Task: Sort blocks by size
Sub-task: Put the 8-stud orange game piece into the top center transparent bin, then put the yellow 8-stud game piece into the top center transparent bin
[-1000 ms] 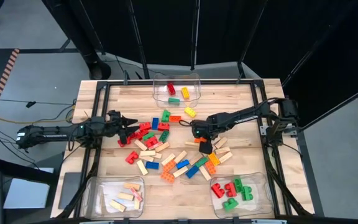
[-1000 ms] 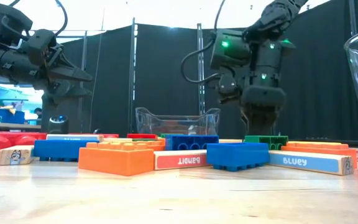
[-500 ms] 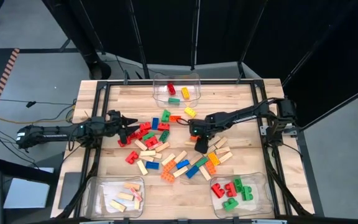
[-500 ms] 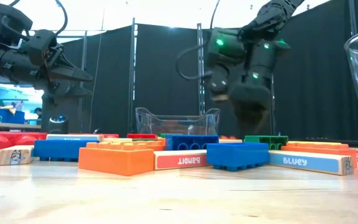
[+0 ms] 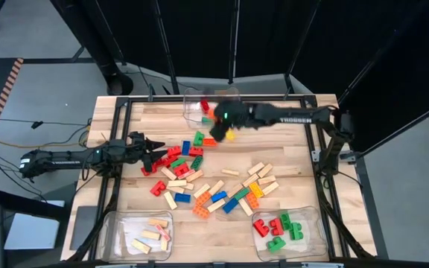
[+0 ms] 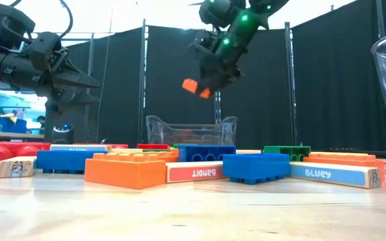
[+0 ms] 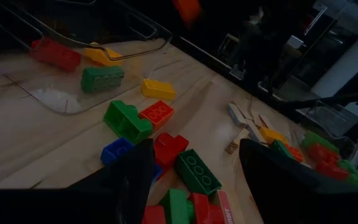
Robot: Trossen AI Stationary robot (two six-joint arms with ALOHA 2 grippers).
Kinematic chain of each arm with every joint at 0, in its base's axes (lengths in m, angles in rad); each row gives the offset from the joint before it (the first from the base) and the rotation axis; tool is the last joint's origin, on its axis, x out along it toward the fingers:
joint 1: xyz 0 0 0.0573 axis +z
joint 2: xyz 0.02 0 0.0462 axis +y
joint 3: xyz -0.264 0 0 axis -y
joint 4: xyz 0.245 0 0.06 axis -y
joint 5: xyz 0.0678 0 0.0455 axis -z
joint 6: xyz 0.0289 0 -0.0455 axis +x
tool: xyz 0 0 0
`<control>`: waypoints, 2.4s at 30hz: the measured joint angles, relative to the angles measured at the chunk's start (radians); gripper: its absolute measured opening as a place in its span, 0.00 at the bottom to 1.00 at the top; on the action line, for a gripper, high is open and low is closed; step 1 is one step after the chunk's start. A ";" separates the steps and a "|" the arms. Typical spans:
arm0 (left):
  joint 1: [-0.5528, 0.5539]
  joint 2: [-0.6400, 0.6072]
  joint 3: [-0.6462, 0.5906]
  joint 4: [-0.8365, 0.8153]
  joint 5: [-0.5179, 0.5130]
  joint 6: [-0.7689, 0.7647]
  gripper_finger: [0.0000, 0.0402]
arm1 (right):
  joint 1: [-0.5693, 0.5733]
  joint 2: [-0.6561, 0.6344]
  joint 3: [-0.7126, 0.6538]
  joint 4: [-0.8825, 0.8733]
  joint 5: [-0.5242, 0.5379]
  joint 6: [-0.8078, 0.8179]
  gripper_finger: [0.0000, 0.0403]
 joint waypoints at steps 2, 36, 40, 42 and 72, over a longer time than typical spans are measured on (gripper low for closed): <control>0.000 0.000 0.000 0.000 0.000 0.000 0.61 | -0.042 0.000 0.006 0.063 0.003 0.005 0.38; 0.000 0.000 0.000 -0.002 0.025 -0.007 0.61 | 0.181 -0.250 -0.620 0.504 0.269 0.335 0.55; 0.000 0.000 0.000 -0.002 0.029 -0.007 0.61 | 0.151 -0.197 -0.706 0.692 0.209 0.318 0.57; 0.000 0.000 0.000 -0.002 0.029 -0.010 0.61 | 0.130 -0.148 -0.711 0.697 0.204 0.310 0.58; 0.000 0.000 0.000 -0.001 0.017 -0.007 0.61 | 0.040 0.113 -0.669 0.801 0.159 0.224 0.79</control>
